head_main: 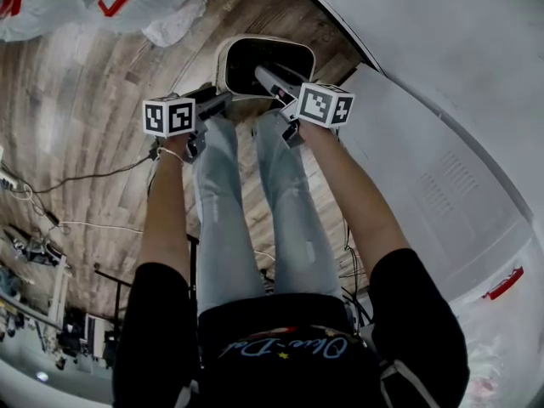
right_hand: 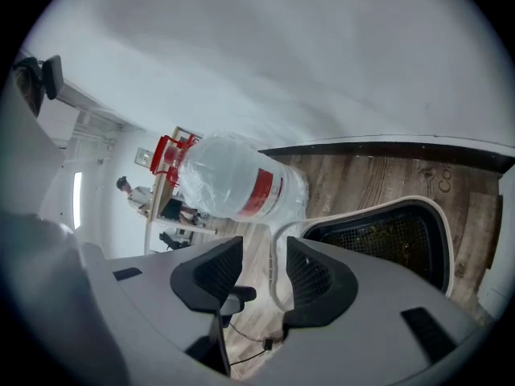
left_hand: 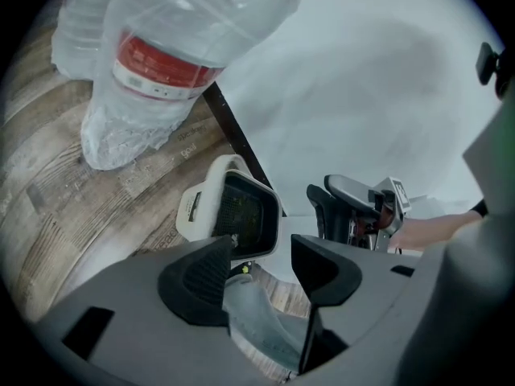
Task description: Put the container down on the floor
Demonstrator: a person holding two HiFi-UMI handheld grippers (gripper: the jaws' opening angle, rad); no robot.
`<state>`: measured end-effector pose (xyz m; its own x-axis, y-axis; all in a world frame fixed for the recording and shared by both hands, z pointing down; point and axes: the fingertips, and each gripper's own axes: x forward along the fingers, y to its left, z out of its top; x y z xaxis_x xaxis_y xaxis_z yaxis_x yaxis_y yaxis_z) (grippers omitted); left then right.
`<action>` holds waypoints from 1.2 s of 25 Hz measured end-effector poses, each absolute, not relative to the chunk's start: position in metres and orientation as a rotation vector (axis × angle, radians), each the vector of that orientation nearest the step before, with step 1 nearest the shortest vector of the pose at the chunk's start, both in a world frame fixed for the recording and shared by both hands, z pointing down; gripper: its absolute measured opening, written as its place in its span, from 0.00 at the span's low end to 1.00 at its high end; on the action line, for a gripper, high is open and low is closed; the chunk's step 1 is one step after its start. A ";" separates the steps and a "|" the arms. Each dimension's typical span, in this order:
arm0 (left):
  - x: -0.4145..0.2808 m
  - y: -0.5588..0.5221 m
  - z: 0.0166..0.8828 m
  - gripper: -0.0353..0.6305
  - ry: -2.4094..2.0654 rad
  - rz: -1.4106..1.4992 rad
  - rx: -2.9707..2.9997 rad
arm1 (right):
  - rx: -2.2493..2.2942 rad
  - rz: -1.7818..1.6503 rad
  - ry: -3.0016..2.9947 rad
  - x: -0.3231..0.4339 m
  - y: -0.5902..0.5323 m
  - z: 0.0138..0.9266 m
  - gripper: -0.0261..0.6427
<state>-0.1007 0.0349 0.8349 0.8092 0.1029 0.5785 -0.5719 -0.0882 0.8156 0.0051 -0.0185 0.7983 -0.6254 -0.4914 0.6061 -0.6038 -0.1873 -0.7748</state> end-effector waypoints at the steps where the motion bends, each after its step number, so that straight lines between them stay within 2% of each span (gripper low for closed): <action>1: -0.101 0.035 0.832 0.38 -0.391 0.573 1.561 | 1.328 1.942 -1.945 0.007 -0.019 0.796 0.27; 7: -0.101 0.027 0.810 0.38 -0.394 0.511 1.587 | 1.387 1.899 -1.950 0.008 -0.025 0.781 0.27; 9: -0.099 0.021 0.799 0.33 -0.399 0.469 1.594 | 1.417 1.876 -1.959 0.009 -0.027 0.771 0.27; 16: -0.086 0.001 0.746 0.17 -0.384 0.372 1.706 | 1.614 1.810 -1.940 0.029 -0.029 0.730 0.09; 19: -0.077 -0.008 0.718 0.12 -0.373 0.329 1.783 | 1.667 1.751 -1.988 0.034 -0.034 0.704 0.06; 30: -0.053 -0.035 0.618 0.07 -0.439 0.238 2.023 | 1.810 1.577 -2.158 0.048 -0.052 0.606 0.04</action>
<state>-0.0532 -0.0353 0.6182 0.9142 -0.2054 0.3492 -0.4048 -0.4246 0.8099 0.0484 -0.0521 0.6059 -0.3687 -0.7907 0.4888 -0.7059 -0.1040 -0.7006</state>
